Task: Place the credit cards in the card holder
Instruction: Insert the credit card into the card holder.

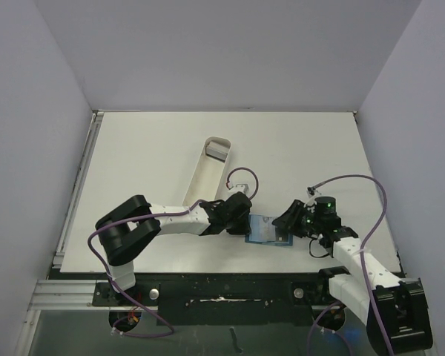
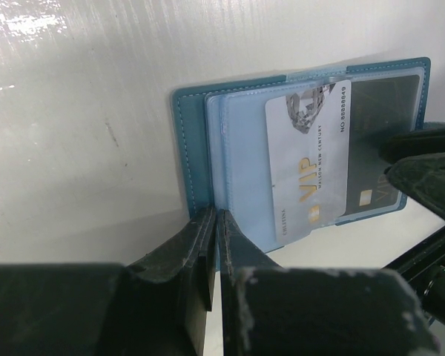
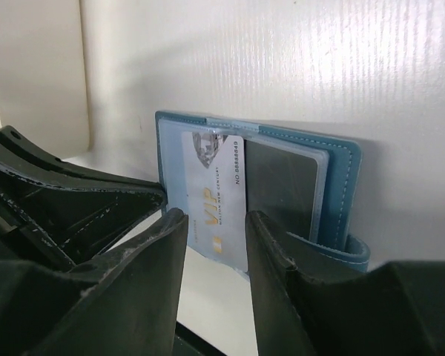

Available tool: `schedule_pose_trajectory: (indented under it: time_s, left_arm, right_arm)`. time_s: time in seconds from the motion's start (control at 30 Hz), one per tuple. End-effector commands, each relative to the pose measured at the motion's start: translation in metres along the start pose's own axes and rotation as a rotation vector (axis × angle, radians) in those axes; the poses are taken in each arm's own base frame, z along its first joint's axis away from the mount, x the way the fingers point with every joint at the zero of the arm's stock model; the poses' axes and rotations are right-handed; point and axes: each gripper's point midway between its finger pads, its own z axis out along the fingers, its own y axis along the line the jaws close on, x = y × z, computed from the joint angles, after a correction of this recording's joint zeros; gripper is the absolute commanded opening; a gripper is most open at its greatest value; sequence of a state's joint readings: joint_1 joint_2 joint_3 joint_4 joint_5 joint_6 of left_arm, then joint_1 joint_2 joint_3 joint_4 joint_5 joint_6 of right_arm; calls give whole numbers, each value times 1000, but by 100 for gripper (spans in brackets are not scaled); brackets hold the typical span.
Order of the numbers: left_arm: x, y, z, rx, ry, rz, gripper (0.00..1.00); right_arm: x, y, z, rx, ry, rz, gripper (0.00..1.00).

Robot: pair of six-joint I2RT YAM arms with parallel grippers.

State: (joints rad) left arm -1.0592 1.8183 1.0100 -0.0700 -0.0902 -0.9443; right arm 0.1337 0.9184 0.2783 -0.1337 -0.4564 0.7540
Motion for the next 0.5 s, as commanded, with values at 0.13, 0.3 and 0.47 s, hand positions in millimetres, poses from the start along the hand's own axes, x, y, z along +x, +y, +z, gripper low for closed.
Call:
schedule_pose_trajectory:
  time_s: [0.13, 0.3, 0.47]
  left_arm:
    - [-1, -14, 2, 58, -9, -20, 5]
    - [-1, -16, 1, 67, -12, -24, 5]
    - [-1, -16, 1, 68, -12, -25, 5]
  right_arm:
    - [10, 4, 15, 43, 22, -16, 38]
    - [13, 10, 20, 20, 23, -31, 39]
    - [13, 25, 21, -67, 15, -48, 39]
